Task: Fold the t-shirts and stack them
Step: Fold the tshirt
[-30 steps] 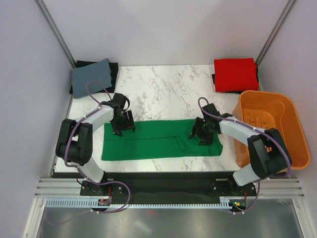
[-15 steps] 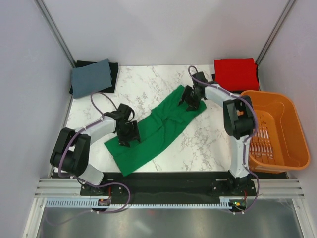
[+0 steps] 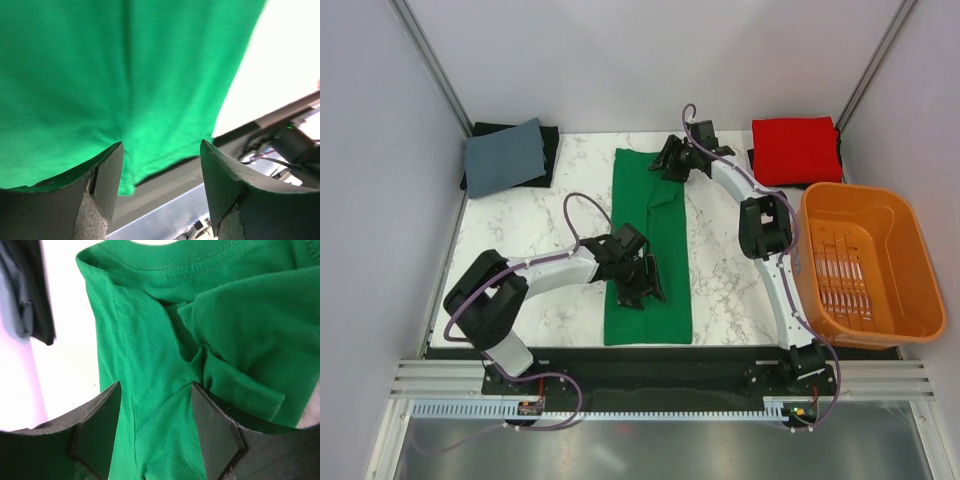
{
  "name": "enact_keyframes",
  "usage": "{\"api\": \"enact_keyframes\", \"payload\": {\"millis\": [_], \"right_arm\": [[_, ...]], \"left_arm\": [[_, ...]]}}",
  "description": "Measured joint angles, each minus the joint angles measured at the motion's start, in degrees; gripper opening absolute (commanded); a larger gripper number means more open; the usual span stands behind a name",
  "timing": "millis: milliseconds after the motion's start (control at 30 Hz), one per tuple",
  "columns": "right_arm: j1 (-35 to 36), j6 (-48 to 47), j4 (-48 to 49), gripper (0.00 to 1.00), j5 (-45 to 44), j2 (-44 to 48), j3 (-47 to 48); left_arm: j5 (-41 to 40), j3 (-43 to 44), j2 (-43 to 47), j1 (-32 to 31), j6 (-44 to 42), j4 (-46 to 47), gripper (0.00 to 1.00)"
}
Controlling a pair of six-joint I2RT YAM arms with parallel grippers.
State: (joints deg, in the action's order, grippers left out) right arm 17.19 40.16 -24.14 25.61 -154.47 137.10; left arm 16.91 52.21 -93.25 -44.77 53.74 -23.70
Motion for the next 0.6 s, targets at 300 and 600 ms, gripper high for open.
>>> {"api": "enact_keyframes", "payload": {"millis": [300,600], "right_arm": [[0.5,-0.1,5.6,0.75,1.2,-0.7,0.2],[1.0,-2.1,3.0,0.81,0.3,16.2,-12.8]], "left_arm": [[-1.4,8.6,4.1,-1.5,0.0,-5.5,0.69],[-9.1,8.4,19.8,-2.0,-1.4,-14.6,0.69]]}}
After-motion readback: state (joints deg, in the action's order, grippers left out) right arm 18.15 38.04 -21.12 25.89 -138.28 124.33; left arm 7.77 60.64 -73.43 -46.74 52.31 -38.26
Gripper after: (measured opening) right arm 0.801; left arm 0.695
